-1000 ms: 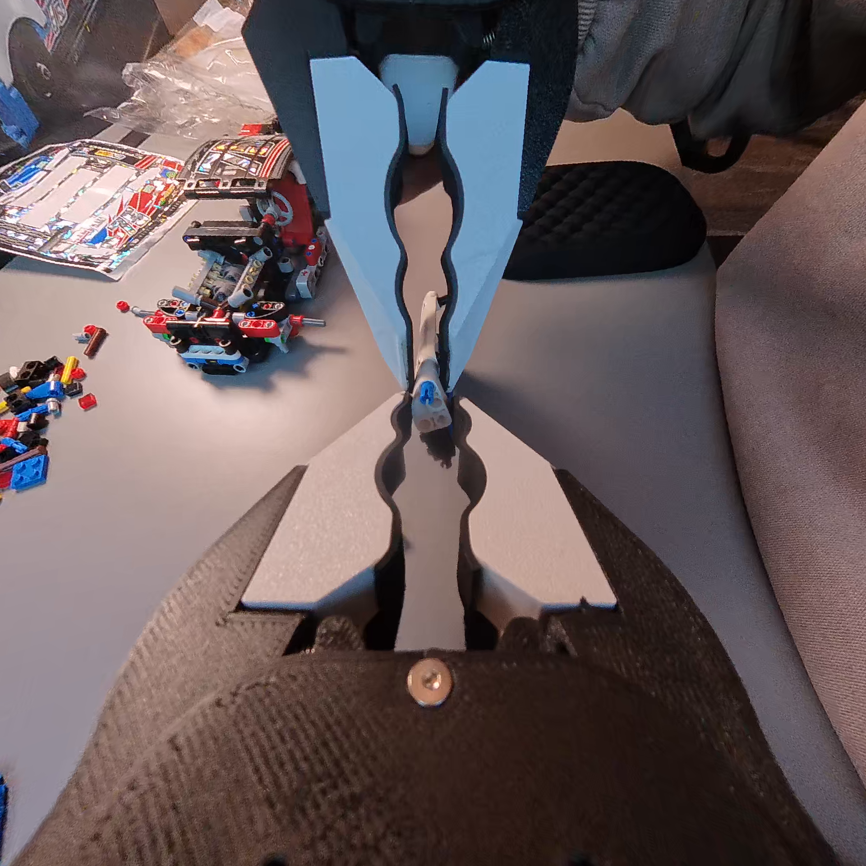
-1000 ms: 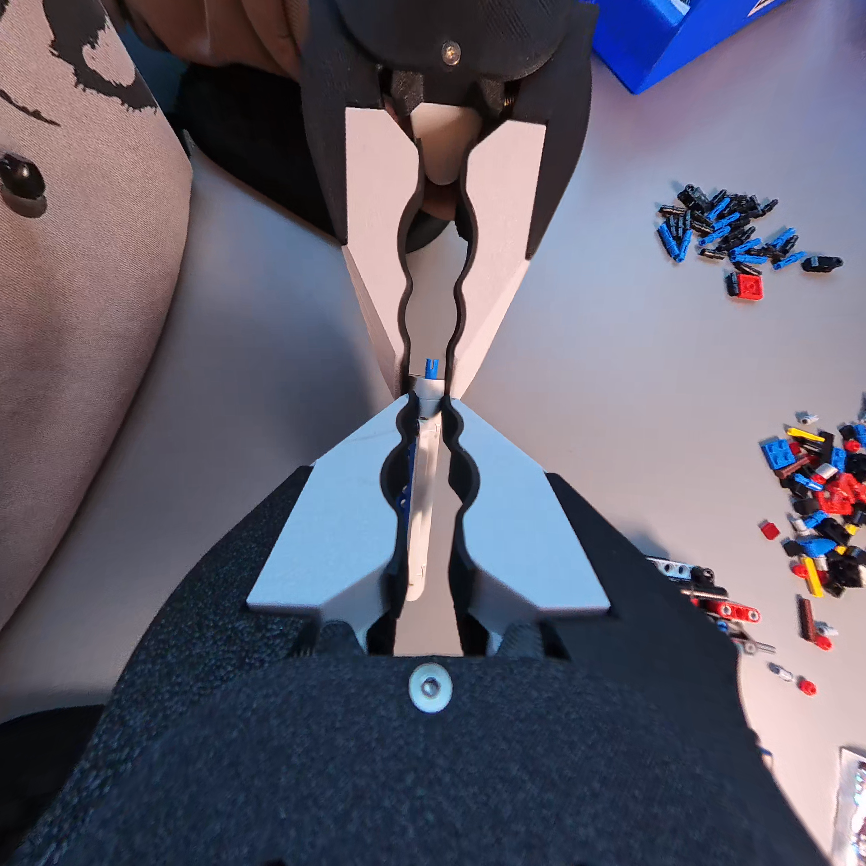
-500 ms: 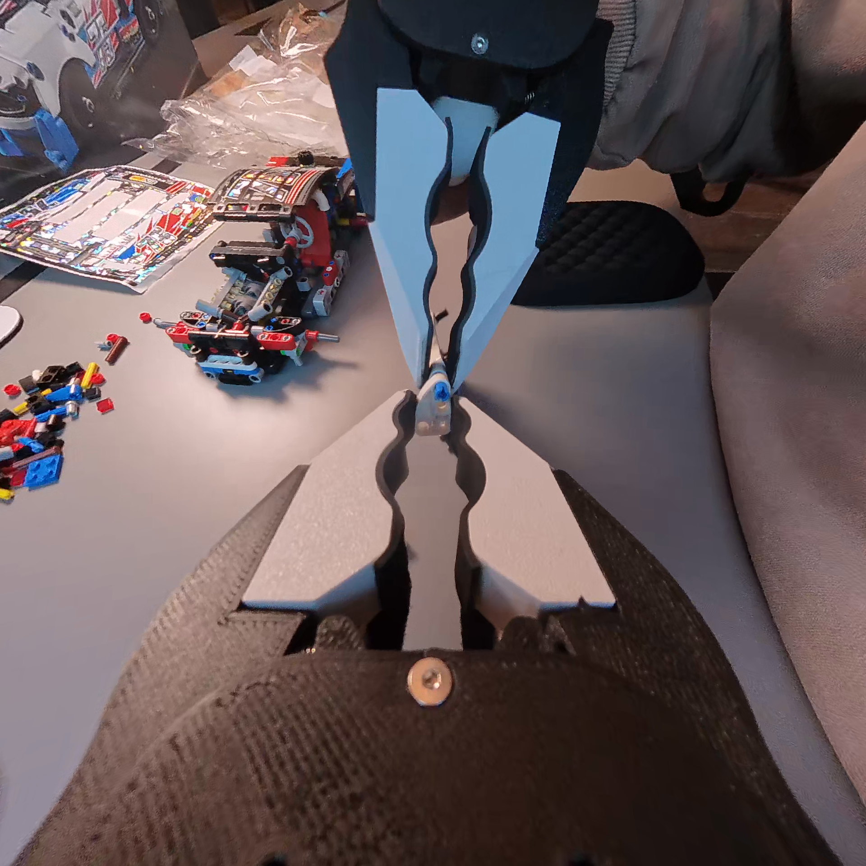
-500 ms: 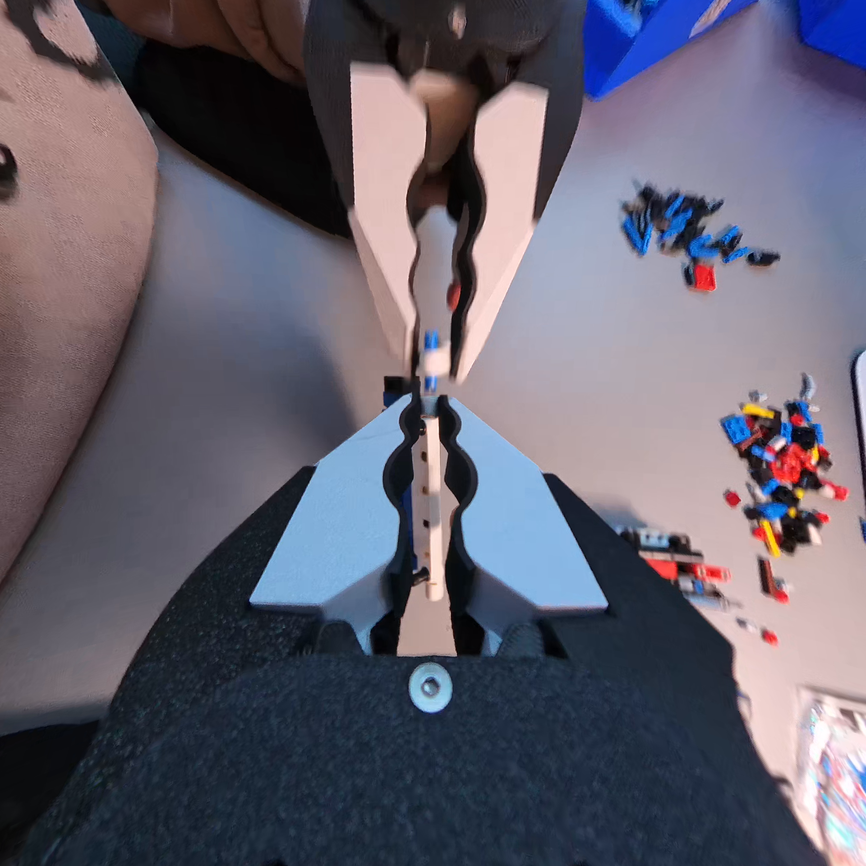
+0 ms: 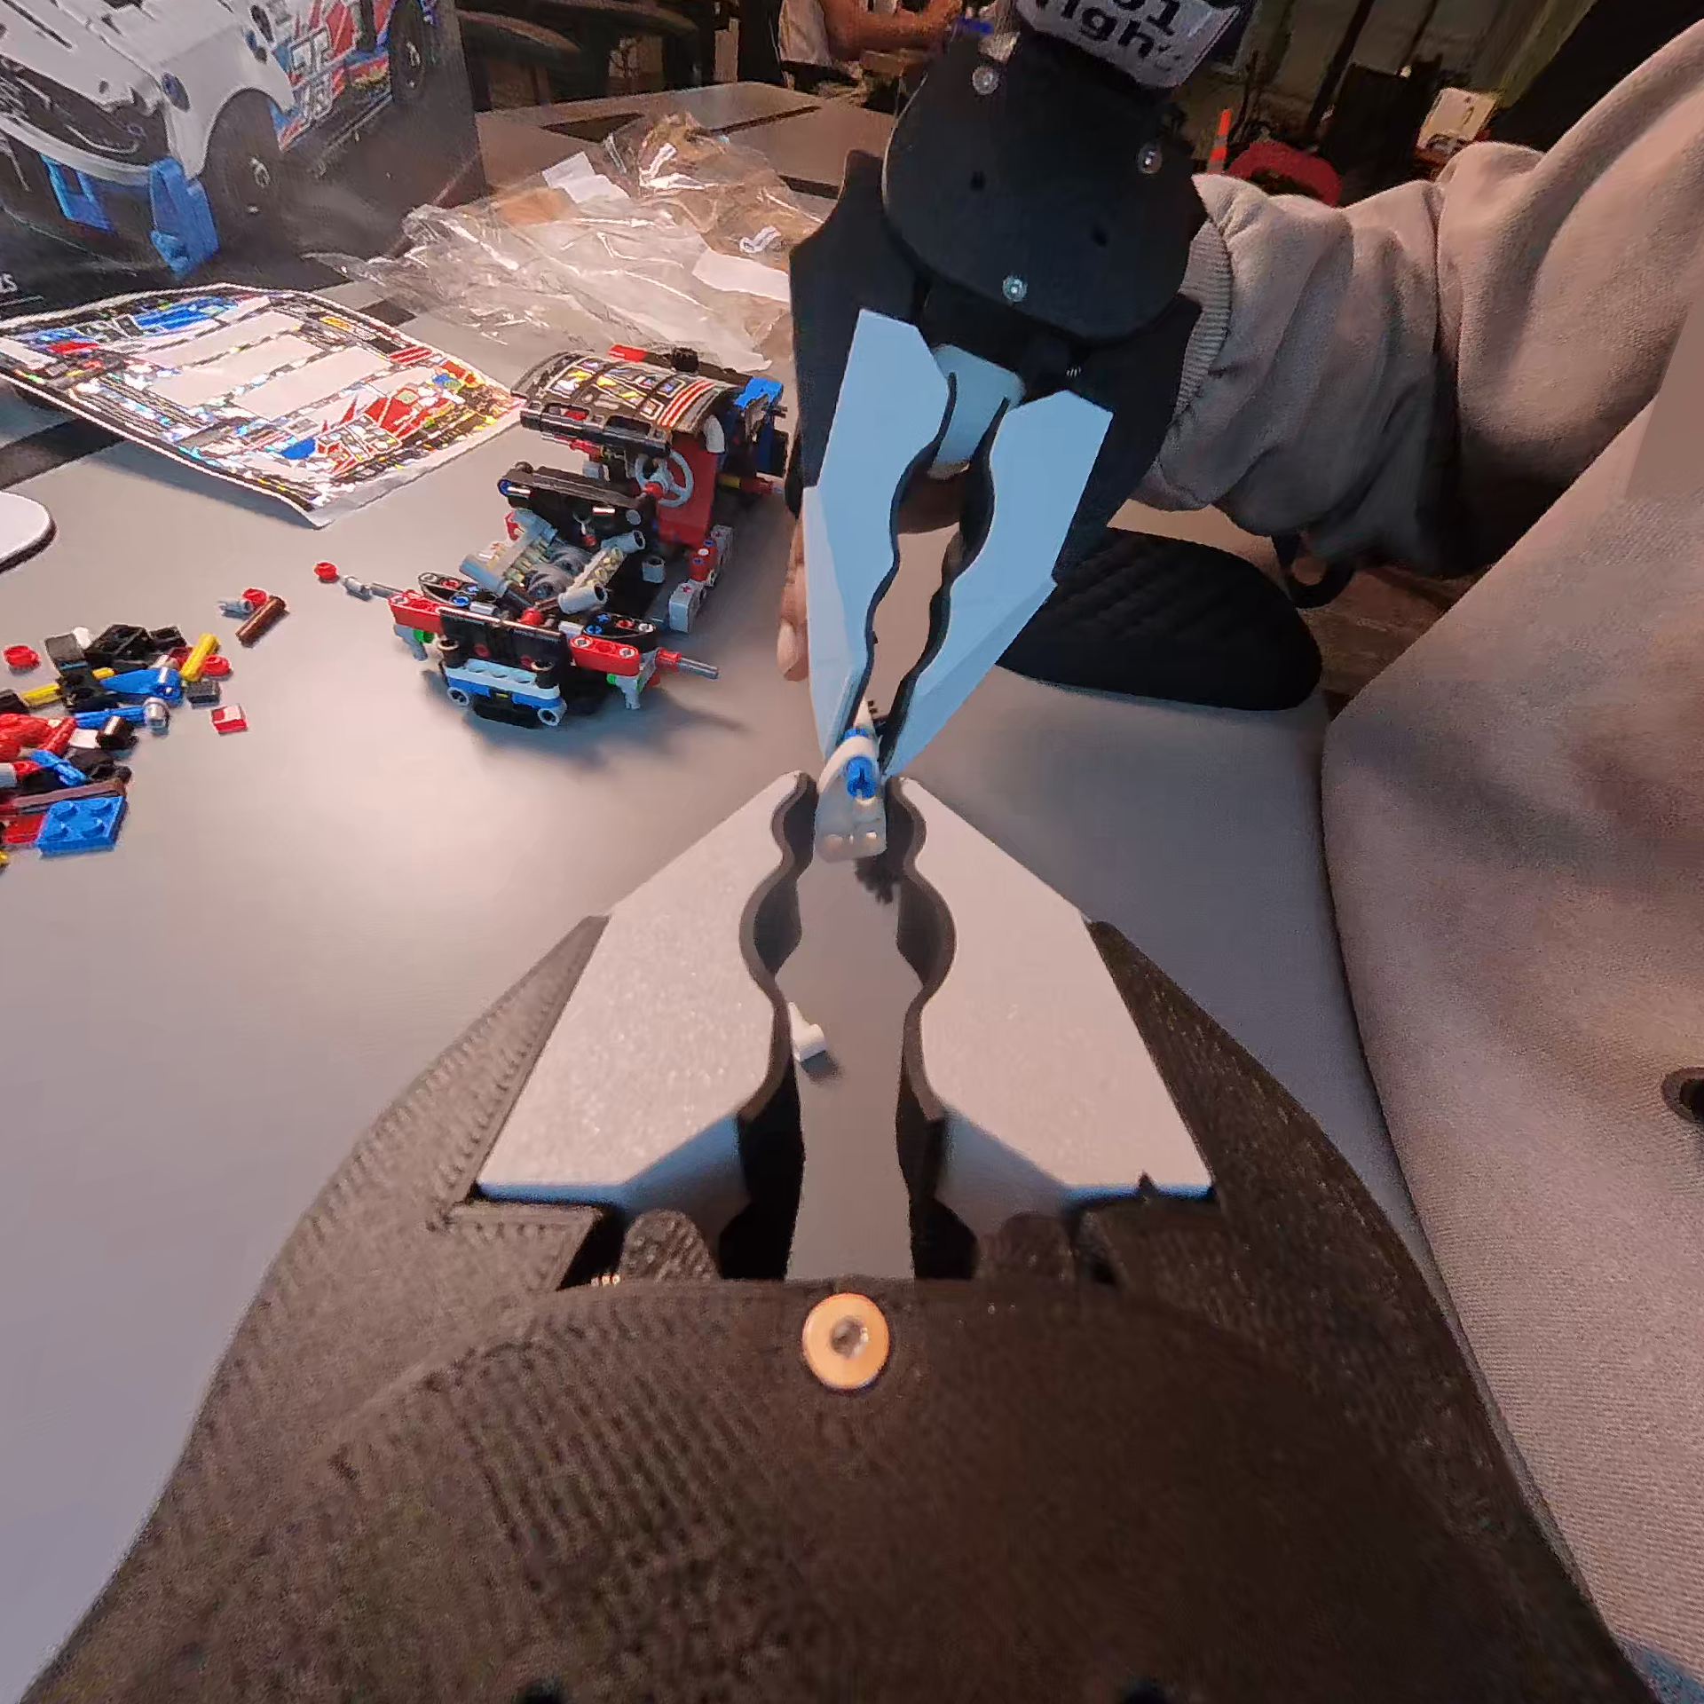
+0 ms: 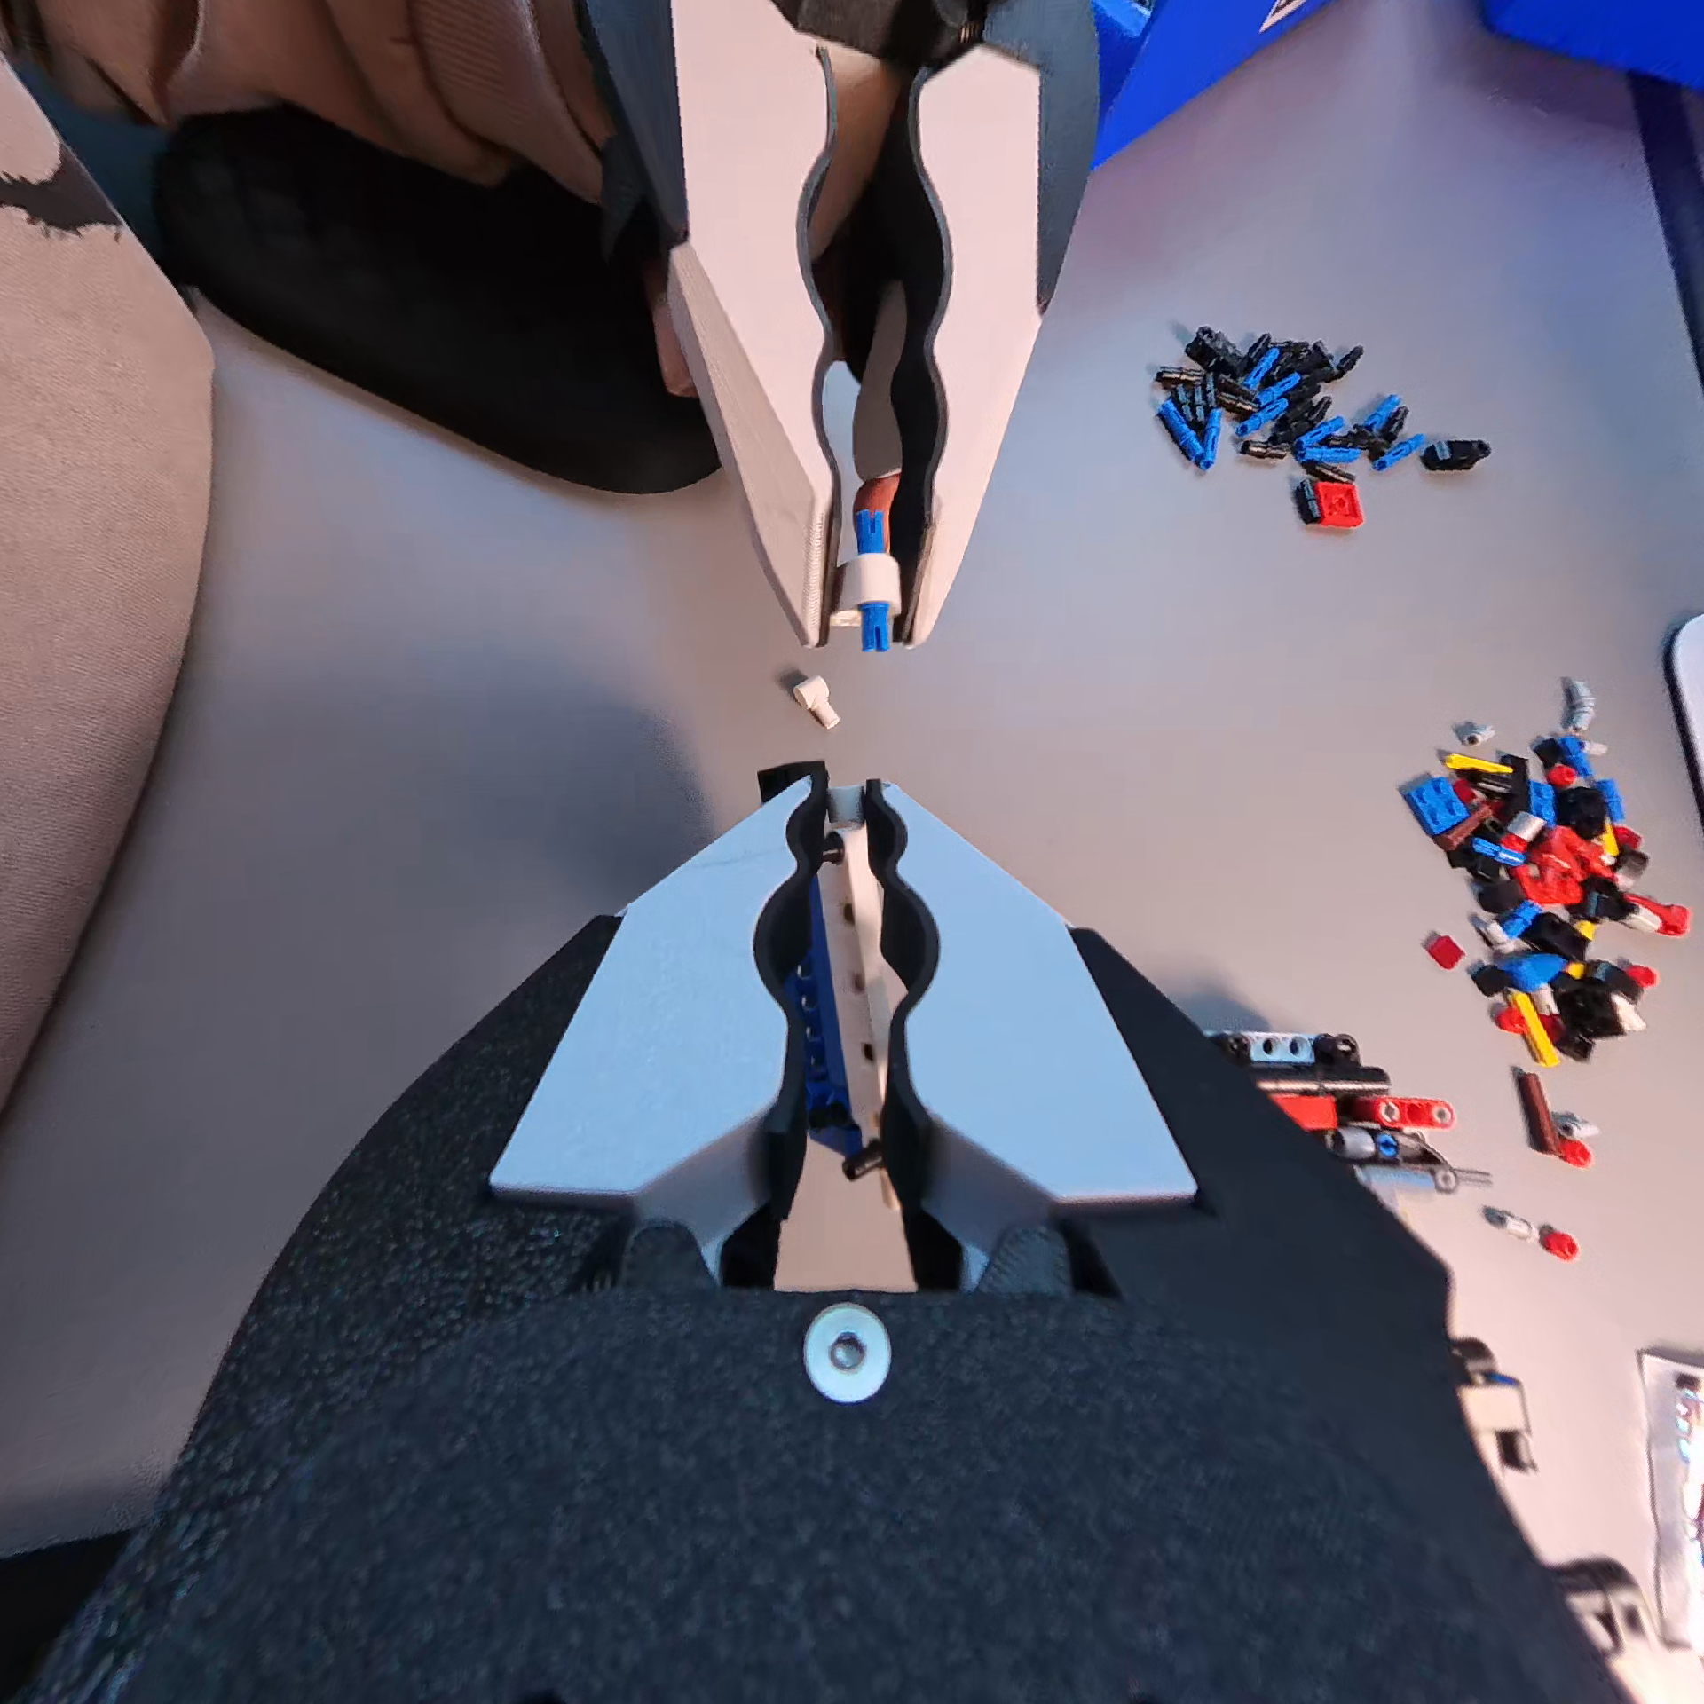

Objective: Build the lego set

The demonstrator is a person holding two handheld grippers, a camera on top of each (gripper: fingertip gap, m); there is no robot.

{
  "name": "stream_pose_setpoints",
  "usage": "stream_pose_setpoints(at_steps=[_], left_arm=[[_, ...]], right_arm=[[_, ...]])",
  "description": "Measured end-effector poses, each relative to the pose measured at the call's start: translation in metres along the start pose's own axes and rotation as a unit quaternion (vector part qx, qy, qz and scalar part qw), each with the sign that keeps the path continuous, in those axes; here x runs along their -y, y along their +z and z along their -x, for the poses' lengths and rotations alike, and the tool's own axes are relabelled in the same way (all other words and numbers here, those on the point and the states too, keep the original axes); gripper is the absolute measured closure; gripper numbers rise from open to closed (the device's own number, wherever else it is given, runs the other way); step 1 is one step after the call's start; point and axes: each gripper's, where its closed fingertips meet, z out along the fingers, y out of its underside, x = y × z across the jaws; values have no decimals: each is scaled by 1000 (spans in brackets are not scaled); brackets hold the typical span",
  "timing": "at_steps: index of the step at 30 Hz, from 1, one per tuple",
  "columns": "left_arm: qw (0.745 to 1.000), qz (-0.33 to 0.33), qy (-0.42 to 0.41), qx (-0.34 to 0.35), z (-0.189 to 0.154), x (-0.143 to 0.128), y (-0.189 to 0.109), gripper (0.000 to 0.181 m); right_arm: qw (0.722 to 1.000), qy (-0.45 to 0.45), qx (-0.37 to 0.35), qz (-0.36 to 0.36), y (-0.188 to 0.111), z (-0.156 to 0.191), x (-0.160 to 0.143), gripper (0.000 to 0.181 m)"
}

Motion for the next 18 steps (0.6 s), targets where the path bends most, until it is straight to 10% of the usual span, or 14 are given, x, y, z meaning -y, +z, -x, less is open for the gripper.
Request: stream_pose_setpoints(at_steps=[18], left_arm=[[992, -46, -93, -74, -13, 12, -1, 168]], right_arm=[[991, -96, -54, -81, -12, -1, 45, 179]])
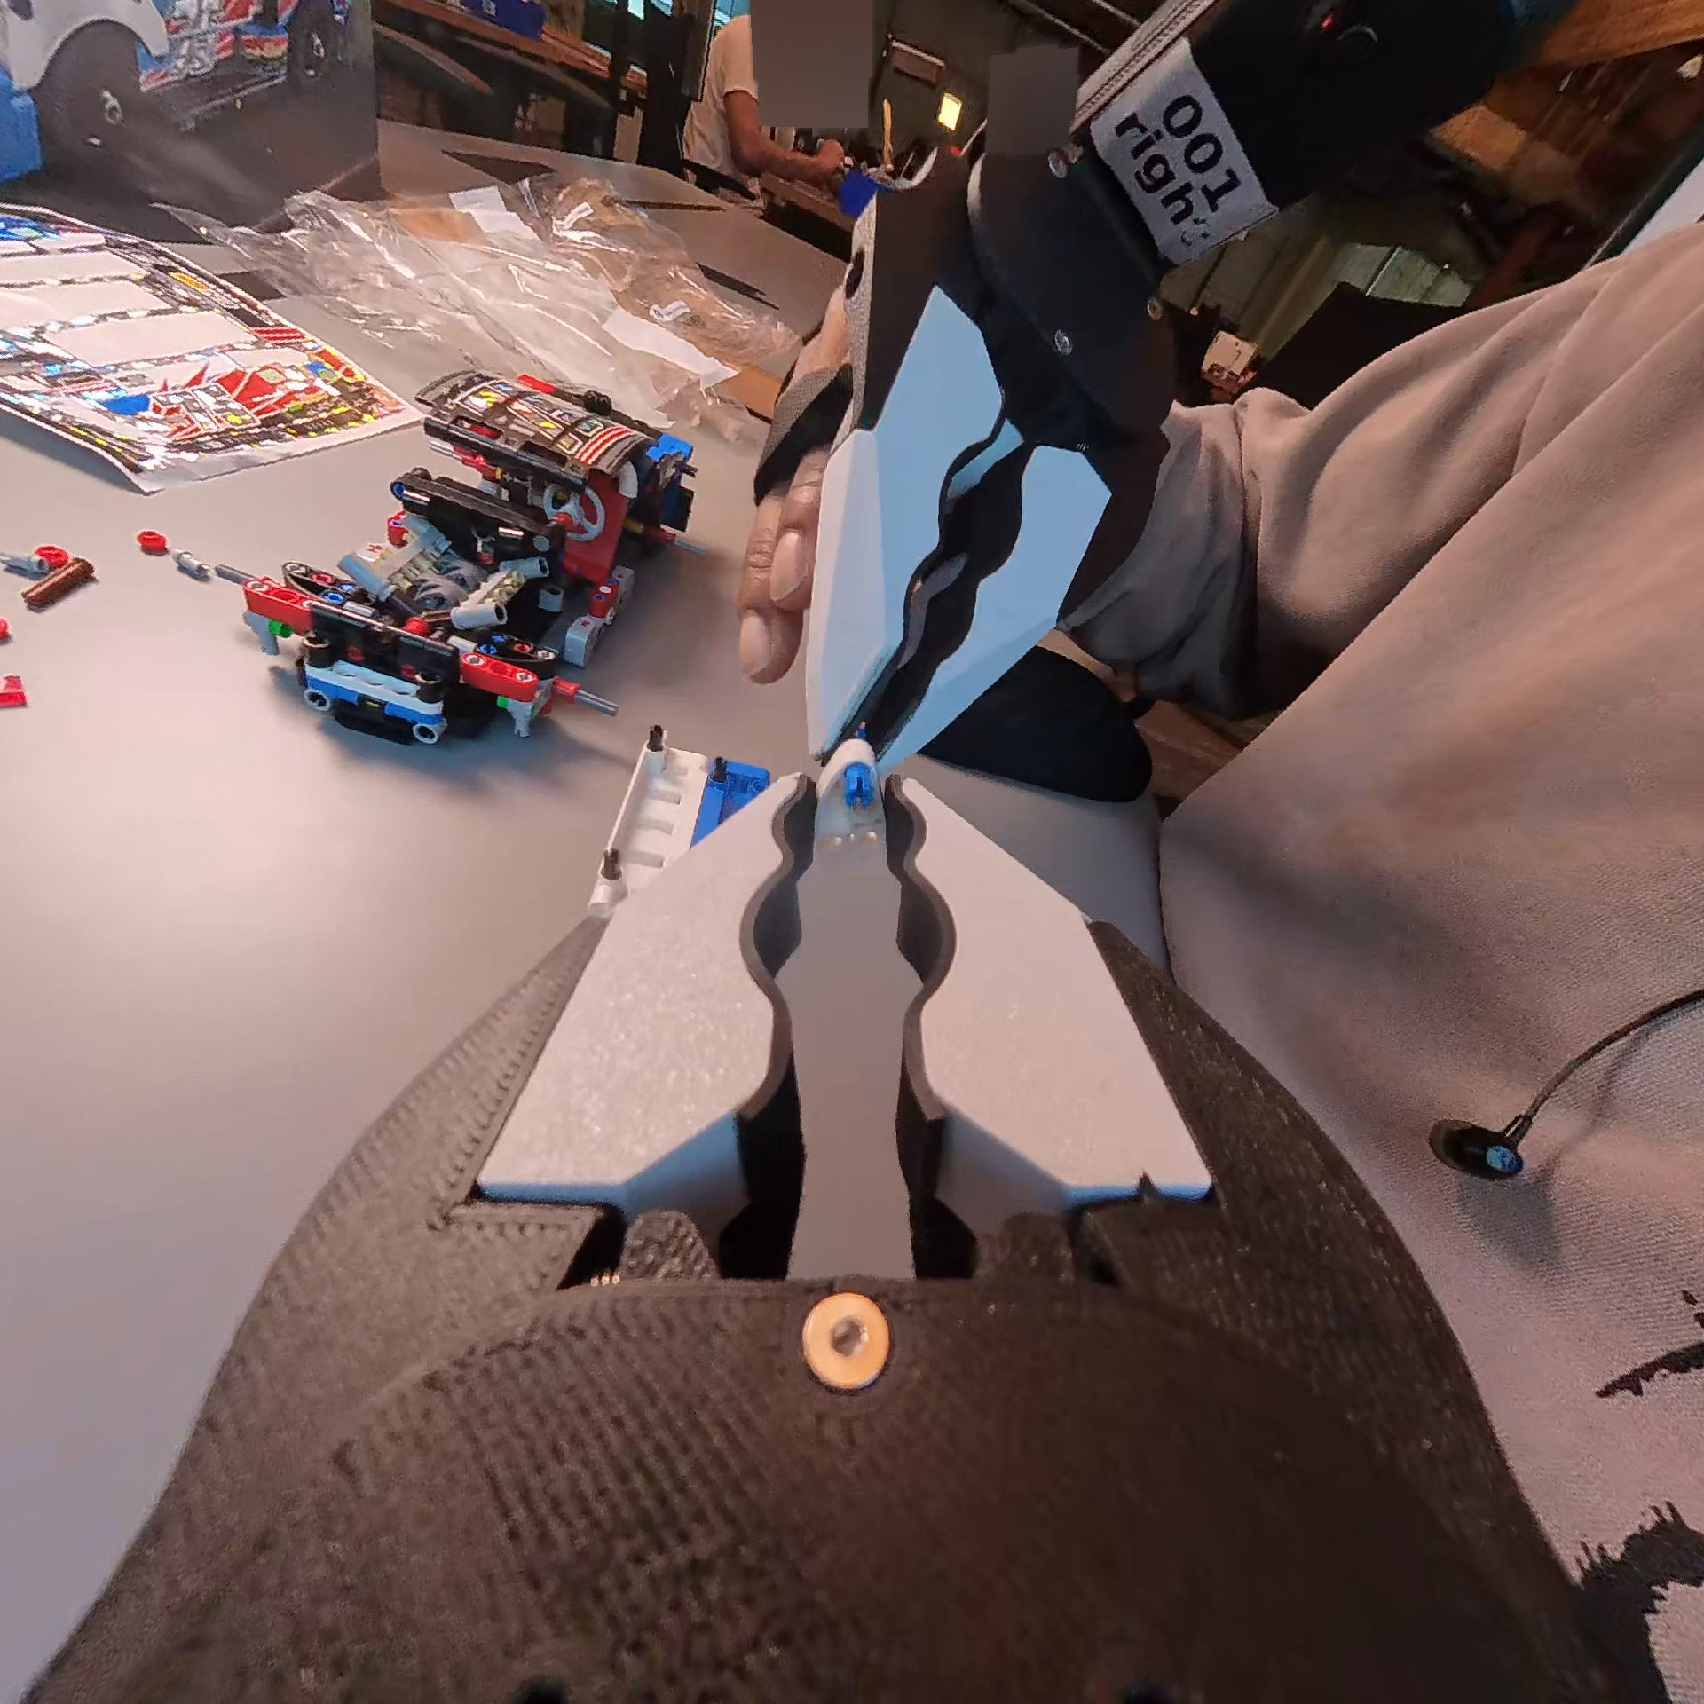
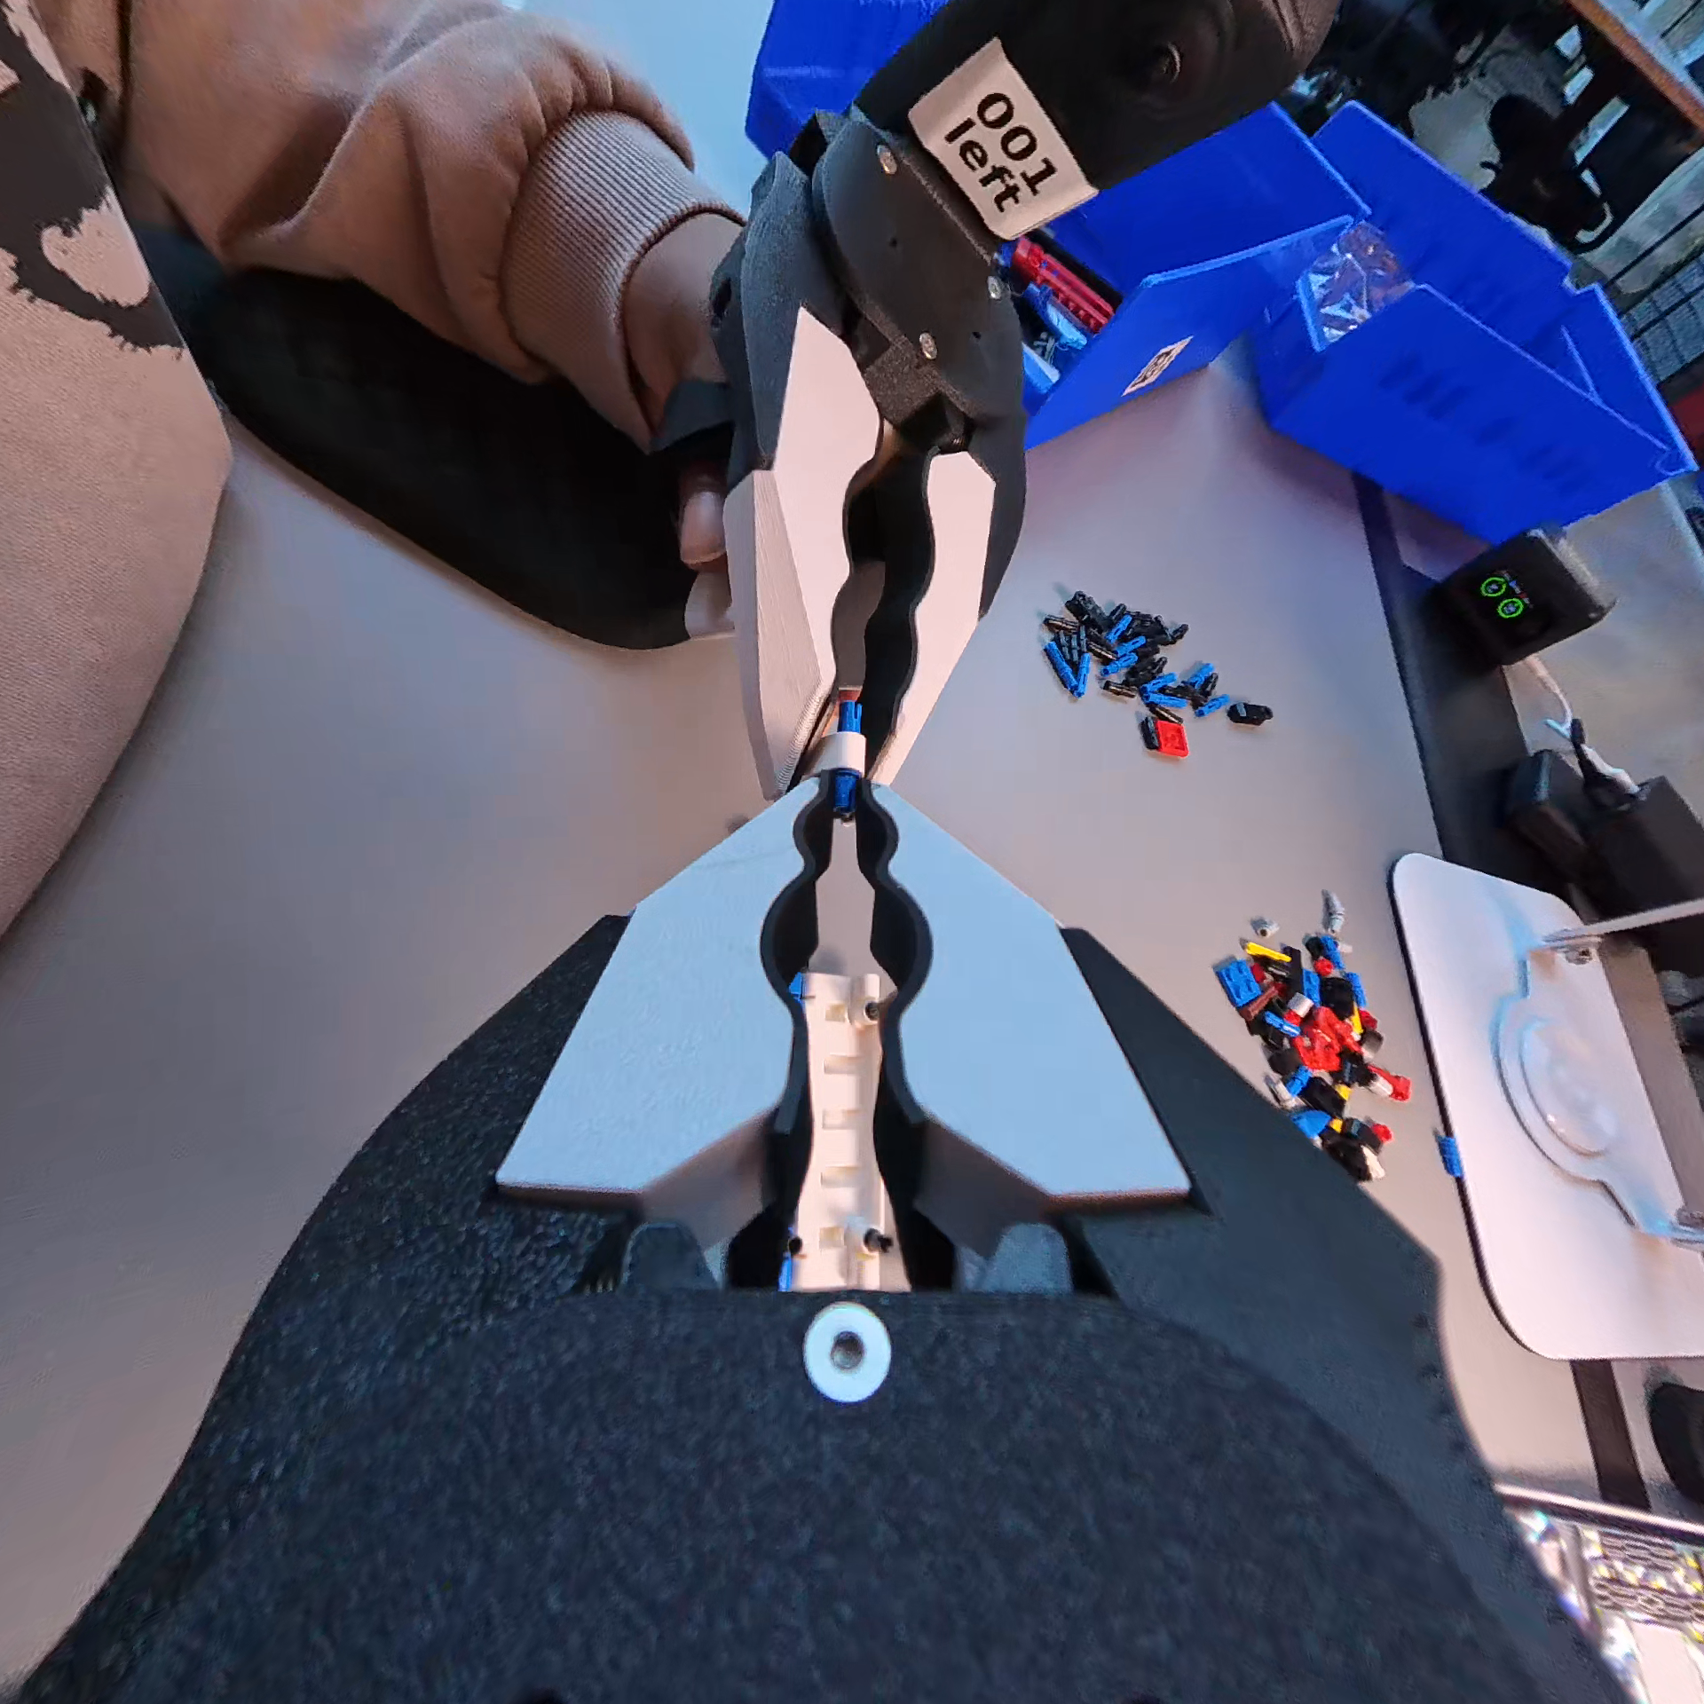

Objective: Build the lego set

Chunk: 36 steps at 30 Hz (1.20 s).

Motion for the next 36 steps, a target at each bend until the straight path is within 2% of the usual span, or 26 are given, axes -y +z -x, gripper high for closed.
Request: stream_pose_setpoints(at_steps=[8, 13, 17, 20, 22, 25, 28, 30, 31, 36], left_arm=[[988, -61, -138, -41, 2, 15, -7, 168], [980, -90, -173, -40, 9, 23, -7, 170], [980, -98, -168, -37, 10, 23, -8, 170], [982, -92, -158, -36, 12, 22, -8, 170], [989, -65, -127, -39, 9, 15, -6, 169], [999, -12, -52, -7, 9, 2, -3, 168], [1000, 11, -4, 15, 9, -1, -2, 163], [999, 27, 2, 26, 13, -5, -1, 164], [999, 36, 1, 22, 13, -6, -1, 171], [998, 52, -19, 29, 21, -5, -4, 172]], right_arm=[[998, 37, -24, -33, -4, -8, 3, 180], [991, 103, -42, -78, -5, -14, 1, 180], [981, 148, -45, -115, -4, -14, 1, 180], [983, 148, -43, -100, -2, -16, -1, 180], [985, 146, -16, -87, -1, -11, -2, 180], [988, 141, 10, -54, 4, -4, -11, 180], [987, 152, 38, -39, 6, 0, -16, 180], [988, 146, 48, -27, 8, 1, -19, 180], [988, 143, 53, -22, 9, 2, -19, 180], [992, 120, 51, 0, 14, -6, -20, 179]])
